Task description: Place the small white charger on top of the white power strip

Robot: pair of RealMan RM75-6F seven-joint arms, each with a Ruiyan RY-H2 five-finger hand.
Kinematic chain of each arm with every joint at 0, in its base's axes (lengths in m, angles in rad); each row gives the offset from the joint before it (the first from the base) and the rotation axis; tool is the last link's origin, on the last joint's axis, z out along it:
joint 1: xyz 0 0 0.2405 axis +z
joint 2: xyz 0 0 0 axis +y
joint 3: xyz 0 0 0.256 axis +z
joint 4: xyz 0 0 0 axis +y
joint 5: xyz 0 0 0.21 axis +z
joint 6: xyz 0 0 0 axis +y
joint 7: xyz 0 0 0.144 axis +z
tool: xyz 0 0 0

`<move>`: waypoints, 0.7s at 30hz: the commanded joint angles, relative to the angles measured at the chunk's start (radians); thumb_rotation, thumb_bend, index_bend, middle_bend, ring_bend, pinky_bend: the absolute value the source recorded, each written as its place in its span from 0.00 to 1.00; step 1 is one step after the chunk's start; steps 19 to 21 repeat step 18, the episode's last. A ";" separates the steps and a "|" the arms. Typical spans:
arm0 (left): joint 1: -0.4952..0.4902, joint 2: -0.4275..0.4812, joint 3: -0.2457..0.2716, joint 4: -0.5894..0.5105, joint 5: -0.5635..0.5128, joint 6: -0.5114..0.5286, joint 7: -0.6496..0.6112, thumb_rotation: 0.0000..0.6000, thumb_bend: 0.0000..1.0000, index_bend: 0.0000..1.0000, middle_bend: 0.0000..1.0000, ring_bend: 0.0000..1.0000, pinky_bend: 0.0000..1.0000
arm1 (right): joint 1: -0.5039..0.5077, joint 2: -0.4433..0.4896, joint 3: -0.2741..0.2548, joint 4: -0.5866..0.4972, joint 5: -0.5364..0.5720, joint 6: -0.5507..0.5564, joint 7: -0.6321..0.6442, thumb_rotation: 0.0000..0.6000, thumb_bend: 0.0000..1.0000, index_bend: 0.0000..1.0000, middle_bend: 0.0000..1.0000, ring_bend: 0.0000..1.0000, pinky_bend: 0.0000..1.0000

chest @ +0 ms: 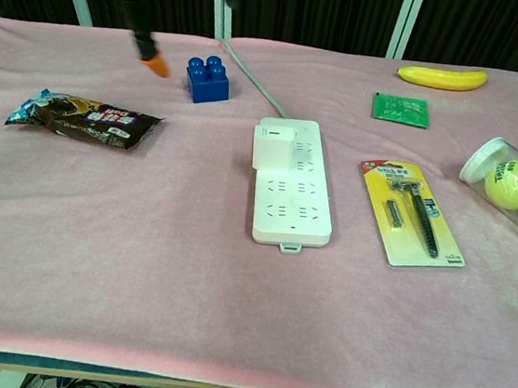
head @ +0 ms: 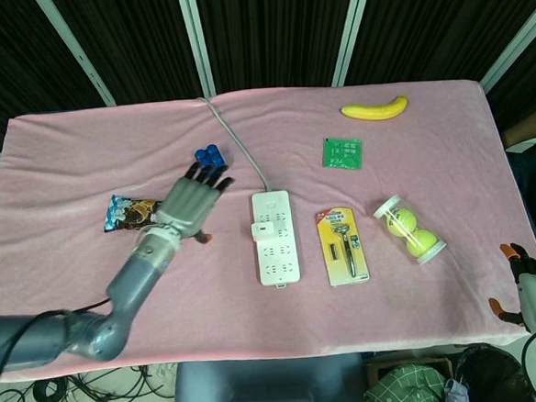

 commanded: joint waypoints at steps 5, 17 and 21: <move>0.481 0.234 0.263 -0.107 0.541 0.323 -0.295 1.00 0.13 0.13 0.03 0.00 0.00 | -0.001 -0.005 0.003 0.001 0.003 0.010 -0.010 1.00 0.24 0.01 0.04 0.15 0.28; 0.768 0.153 0.272 0.146 0.773 0.406 -0.603 1.00 0.13 0.14 0.04 0.00 0.00 | -0.024 -0.049 0.012 0.075 -0.174 0.129 0.064 1.00 0.22 0.01 0.03 0.14 0.25; 0.781 0.149 0.265 0.156 0.782 0.411 -0.605 1.00 0.13 0.14 0.04 0.00 0.00 | -0.027 -0.056 0.010 0.091 -0.194 0.142 0.071 1.00 0.22 0.00 0.03 0.14 0.24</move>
